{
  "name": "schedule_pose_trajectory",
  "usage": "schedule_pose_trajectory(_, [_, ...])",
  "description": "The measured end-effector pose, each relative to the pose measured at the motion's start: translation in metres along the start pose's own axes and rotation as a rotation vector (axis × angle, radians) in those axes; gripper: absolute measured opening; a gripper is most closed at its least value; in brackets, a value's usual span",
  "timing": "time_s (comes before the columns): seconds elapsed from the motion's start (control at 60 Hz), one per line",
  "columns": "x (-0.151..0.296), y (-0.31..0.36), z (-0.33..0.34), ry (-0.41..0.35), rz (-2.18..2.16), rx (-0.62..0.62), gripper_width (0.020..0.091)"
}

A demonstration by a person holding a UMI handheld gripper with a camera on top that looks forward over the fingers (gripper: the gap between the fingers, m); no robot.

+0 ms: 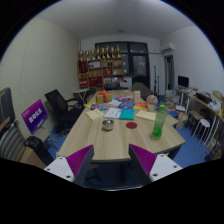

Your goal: Pour water

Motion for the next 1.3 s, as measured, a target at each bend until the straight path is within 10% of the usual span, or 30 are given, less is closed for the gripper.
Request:
schedule_pose_trajectory(0.617, [0.031,-0.283,-0.287,-0.182,-0.004,-0.105,0.0821])
schedule_pose_trajectory(0.733, [0.038,-0.281,-0.312,-0.234,0.006,-0.067,0.0518])
schedule_pose_trajectory(1.067, [0.051,-0.271,-0.334,-0.153,0.015,-0.128,0.0390])
schedule_pose_trajectory(1.3, [0.142,-0.213,-0.338,-0.095,0.662,-0.253,0.0359])
Point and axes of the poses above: the point between the fingertips, and its own axes, seen from behind it with the camera up: y to the left, x up, z backward, against the way the camera looks, the point moved 4 cm from there along z, backward, against the way the camera looks, and after that the axes turned 2 degrees about y, right-handed, at the moved point
